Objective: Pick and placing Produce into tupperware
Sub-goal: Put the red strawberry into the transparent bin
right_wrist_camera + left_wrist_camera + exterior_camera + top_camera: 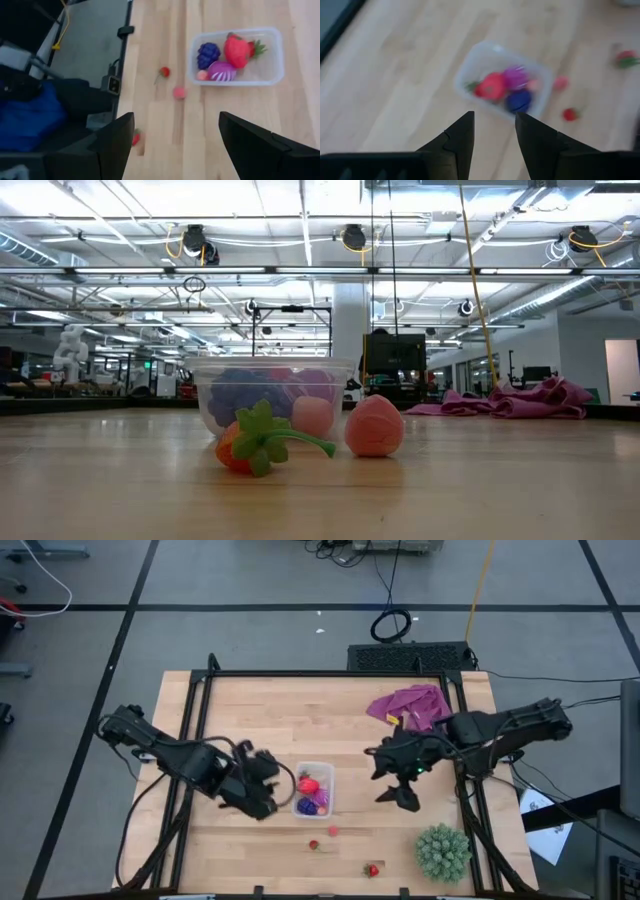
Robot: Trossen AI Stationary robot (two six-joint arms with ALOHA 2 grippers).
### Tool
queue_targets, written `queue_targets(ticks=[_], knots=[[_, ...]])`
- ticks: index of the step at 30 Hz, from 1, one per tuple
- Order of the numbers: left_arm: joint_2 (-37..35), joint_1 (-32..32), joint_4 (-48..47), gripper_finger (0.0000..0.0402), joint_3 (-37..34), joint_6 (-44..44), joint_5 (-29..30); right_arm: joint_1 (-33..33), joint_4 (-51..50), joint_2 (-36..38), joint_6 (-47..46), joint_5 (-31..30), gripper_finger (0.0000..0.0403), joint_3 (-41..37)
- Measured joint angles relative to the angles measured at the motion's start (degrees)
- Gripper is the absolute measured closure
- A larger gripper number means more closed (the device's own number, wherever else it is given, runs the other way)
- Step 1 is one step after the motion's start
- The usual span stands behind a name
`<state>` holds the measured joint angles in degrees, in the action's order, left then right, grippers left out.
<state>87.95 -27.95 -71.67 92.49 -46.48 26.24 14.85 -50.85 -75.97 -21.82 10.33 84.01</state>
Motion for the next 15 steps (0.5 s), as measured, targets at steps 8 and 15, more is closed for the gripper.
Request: queue_targets(ticks=[8, 15], knots=[[10.7, -3.6, 16.1, 0.0254, 0.0, 8.9, -7.4, 2.6, -2.7, 0.3, 1.6, 0.0, 0.012, 0.0], [21.6, -4.8, 17.9, 0.0254, 0.0, 10.4, -9.6, 2.5, -4.2, 0.3, 1.5, 0.0, 0.012, 0.0]])
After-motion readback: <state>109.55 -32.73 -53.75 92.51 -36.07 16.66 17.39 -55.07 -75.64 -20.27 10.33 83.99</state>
